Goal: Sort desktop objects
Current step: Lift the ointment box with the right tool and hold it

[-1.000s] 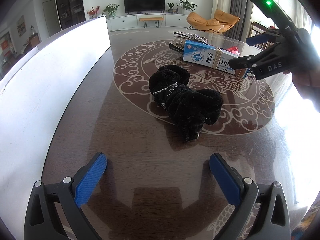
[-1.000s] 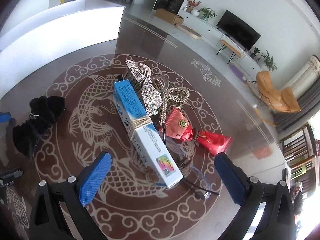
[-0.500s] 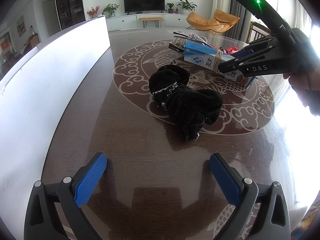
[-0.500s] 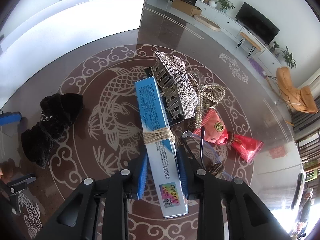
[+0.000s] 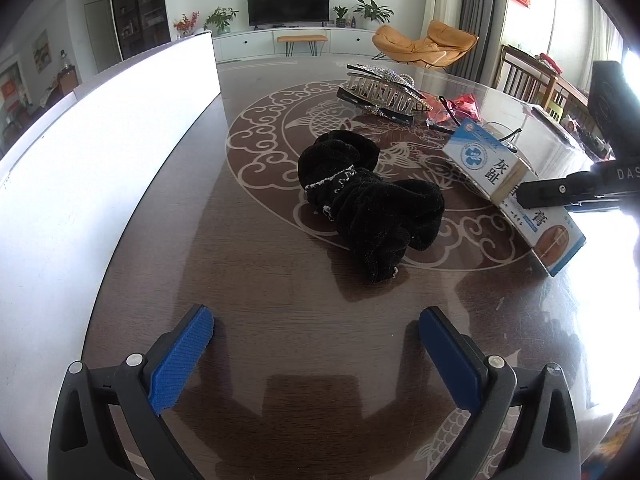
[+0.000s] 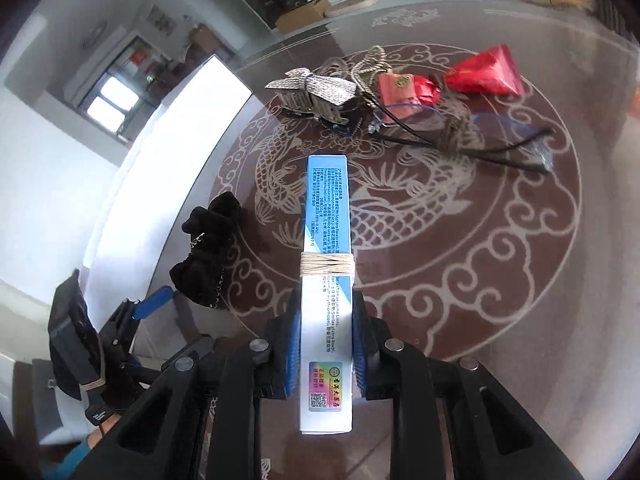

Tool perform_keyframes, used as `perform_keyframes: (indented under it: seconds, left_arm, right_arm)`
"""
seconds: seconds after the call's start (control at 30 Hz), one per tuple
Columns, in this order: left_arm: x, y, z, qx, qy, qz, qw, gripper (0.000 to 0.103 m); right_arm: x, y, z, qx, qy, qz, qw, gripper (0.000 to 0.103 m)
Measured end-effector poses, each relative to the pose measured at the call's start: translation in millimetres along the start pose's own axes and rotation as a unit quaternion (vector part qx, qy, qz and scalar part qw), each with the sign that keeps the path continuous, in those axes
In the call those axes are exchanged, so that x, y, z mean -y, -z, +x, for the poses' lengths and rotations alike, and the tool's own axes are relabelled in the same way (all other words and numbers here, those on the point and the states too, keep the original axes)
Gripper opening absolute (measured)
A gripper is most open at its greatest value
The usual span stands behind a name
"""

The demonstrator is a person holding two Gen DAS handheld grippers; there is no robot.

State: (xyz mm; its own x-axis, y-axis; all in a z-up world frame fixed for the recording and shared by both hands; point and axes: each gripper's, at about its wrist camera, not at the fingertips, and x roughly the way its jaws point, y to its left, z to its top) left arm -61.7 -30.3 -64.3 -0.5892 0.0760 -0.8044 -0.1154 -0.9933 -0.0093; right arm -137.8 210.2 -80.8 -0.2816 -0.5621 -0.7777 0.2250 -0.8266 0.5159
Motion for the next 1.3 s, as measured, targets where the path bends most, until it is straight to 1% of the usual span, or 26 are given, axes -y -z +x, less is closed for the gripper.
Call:
perform_keyframes:
  seconds: [0.03, 0.1, 0.17, 0.2, 0.23, 0.27, 0.3, 0.33, 0.37, 0.4, 0.43, 0.47, 0.53, 0.63, 0.7, 0.73, 0.8, 0.83, 0.87, 1.0, 1.03, 1.2, 1.3]
  left_arm:
    - [0, 0, 0, 0.0, 0.0, 0.0, 1.0, 0.103]
    - [0, 0, 1, 0.0, 0.001, -0.001, 1.0, 0.103]
    - [0, -1, 1, 0.001, 0.002, -0.001, 1.0, 0.103]
    - [0, -1, 2, 0.001, 0.002, -0.001, 1.0, 0.103]
    - [0, -1, 2, 0.001, 0.001, -0.001, 1.0, 0.103]
    - [0, -1, 1, 0.001, 0.001, -0.001, 1.0, 0.103]
    - [0, -1, 2, 0.001, 0.001, -0.001, 1.0, 0.103]
    - [0, -1, 2, 0.001, 0.001, -0.001, 1.0, 0.103]
    - [0, -1, 2, 0.001, 0.001, -0.001, 1.0, 0.103]
    - [0, -1, 1, 0.001, 0.002, -0.002, 1.0, 0.103]
    - [0, -2, 1, 0.002, 0.003, -0.002, 1.0, 0.103]
    - [-1, -2, 1, 0.002, 0.004, -0.003, 1.0, 0.103]
    - [-1, -2, 2, 0.002, 0.003, -0.002, 1.0, 0.103]
    - [-1, -2, 2, 0.002, 0.002, -0.001, 1.0, 0.103]
    - [0, -2, 2, 0.001, 0.0, 0.001, 1.0, 0.103]
    - [0, -2, 2, 0.001, 0.0, 0.001, 1.0, 0.103]
    - [0, -2, 2, 0.001, 0.0, 0.001, 1.0, 0.103]
    - [0, -2, 2, 0.001, 0.0, 0.001, 1.0, 0.103]
    - [0, -2, 2, 0.0, 0.0, 0.001, 1.0, 0.103]
    - [1, -2, 3, 0.0, -0.001, 0.003, 1.0, 0.103]
    - [1, -2, 3, 0.0, -0.002, 0.003, 1.0, 0.103]
    - [1, -2, 3, 0.0, -0.001, 0.002, 1.0, 0.103]
    - [1, -2, 3, 0.0, -0.001, 0.002, 1.0, 0.103]
  right_arm:
    - [8, 6, -6, 0.009, -0.005, 0.016, 1.0, 0.023]
    - [21, 17, -17, 0.03, 0.0, 0.027, 0.999, 0.025]
    - [31, 24, -24, 0.043, 0.014, 0.031, 0.999, 0.032]
    - [36, 24, -25, 0.051, 0.013, 0.034, 0.998, 0.033]
    - [40, 26, -30, 0.06, 0.015, 0.037, 0.997, 0.036]
    - [42, 27, -34, 0.067, 0.022, 0.037, 0.997, 0.04]
    - [42, 29, -37, 0.074, 0.032, 0.034, 0.996, 0.042]
    - [43, 22, -31, 0.078, 0.042, 0.028, 0.996, 0.047]
    - [43, 22, -34, 0.082, 0.052, 0.019, 0.995, 0.057]
    - [43, 23, -37, 0.086, 0.067, 0.008, 0.994, 0.065]
    - [40, 24, -39, 0.089, 0.09, -0.005, 0.992, 0.081]
    - [35, 27, -40, 0.094, 0.116, -0.022, 0.989, 0.087]
    - [23, 32, -42, 0.102, 0.145, -0.065, 0.982, 0.088]
    - [5, 39, -38, 0.094, 0.17, -0.123, 0.973, 0.088]
    - [-8, 43, -27, 0.083, 0.191, -0.165, 0.964, 0.092]
    - [-13, 43, -20, 0.077, 0.213, -0.181, 0.957, 0.093]
    - [-15, 39, -7, 0.066, 0.262, -0.192, 0.943, 0.093]
    - [-13, 36, -3, 0.063, 0.274, -0.187, 0.941, 0.093]
    - [-8, 31, 1, 0.06, 0.277, -0.178, 0.943, 0.094]
    - [9, 20, 3, 0.06, 0.249, -0.135, 0.957, 0.098]
    - [13, 19, 4, 0.06, 0.242, -0.125, 0.96, 0.103]
    - [18, 26, 2, 0.087, 0.24, -0.132, 0.958, 0.103]
    - [16, 26, 3, 0.089, 0.241, -0.132, 0.957, 0.103]
